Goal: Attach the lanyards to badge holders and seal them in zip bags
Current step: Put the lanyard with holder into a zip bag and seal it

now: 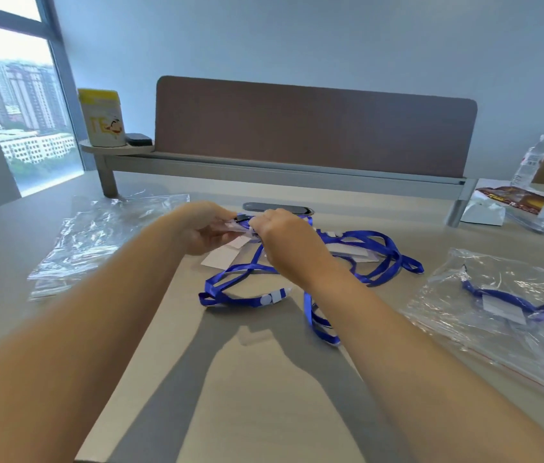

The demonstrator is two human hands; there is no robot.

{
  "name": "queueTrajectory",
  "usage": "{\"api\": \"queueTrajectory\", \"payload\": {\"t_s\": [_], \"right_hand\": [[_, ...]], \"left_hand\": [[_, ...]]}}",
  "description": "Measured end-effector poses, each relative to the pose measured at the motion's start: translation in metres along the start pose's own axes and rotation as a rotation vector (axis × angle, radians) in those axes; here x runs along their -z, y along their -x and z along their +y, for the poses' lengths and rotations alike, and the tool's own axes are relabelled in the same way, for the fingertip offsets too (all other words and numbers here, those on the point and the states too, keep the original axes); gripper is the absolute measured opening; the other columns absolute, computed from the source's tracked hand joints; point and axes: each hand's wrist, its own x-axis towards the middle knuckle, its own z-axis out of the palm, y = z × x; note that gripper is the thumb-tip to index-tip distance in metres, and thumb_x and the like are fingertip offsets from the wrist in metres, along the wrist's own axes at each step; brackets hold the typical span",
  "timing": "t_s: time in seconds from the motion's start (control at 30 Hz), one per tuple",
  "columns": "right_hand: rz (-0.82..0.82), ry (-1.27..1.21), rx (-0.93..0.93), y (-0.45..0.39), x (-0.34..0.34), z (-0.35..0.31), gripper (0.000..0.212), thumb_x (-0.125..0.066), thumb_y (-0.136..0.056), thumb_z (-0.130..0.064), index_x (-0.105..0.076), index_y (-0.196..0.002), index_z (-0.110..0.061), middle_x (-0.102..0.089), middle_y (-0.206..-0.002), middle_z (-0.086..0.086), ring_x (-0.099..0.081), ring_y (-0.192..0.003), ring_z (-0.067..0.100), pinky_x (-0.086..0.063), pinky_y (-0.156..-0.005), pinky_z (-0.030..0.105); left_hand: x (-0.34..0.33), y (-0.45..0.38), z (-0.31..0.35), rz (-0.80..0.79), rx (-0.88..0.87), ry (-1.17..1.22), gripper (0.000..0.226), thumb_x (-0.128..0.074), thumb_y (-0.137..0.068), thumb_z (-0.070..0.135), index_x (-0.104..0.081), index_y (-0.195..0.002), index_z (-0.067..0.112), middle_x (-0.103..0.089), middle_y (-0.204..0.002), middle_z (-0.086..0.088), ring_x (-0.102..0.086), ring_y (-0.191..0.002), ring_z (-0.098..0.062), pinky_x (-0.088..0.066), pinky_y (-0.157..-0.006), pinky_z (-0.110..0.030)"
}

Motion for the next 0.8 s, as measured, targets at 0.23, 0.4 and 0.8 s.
{"api": "queueTrajectory", "payload": {"t_s": [0.23, 0.4, 0.8], "right_hand": [[0.007, -0.224, -0.134, -0.047, -0.031, -0.042, 0.025, -0.040, -0.095, -0.007, -0.056, -0.113, -0.003, -0.060, -0.111, 0.013, -0.051, -0.095, 0.021, -0.028, -0.073, 0.019], [0.024, -0.332, -0.229, -0.086, -0.062, -0.065, 0.028, -0.037, -0.096, -0.009, -0.057, -0.115, -0.002, -0.057, -0.113, 0.016, -0.052, -0.100, 0.026, -0.031, -0.075, 0.022], [0.061, -0.547, -0.305, -0.129, -0.133, -0.085, 0.024, -0.041, -0.093, -0.003, -0.060, -0.107, 0.003, -0.059, -0.109, 0.020, -0.050, -0.103, 0.032, -0.039, -0.092, 0.040]], "left_hand": [[0.109, 0.004, -0.015, 0.163, -0.186, -0.340, 0.028, -0.043, -0.095, 0.028, -0.053, -0.083, 0.006, -0.061, -0.094, -0.017, -0.058, -0.071, -0.021, -0.054, -0.062, -0.028], [0.185, -0.014, -0.035, 0.514, -0.311, -0.788, 0.030, -0.053, -0.091, 0.020, -0.060, -0.113, 0.001, -0.060, -0.120, -0.017, -0.055, -0.101, -0.029, -0.044, -0.092, -0.038], [0.228, -0.089, -0.060, 0.464, -0.251, -1.293, 0.050, -0.059, -0.084, 0.042, -0.051, -0.128, 0.022, -0.050, -0.138, -0.005, -0.045, -0.125, -0.028, -0.037, -0.098, -0.035]]}}
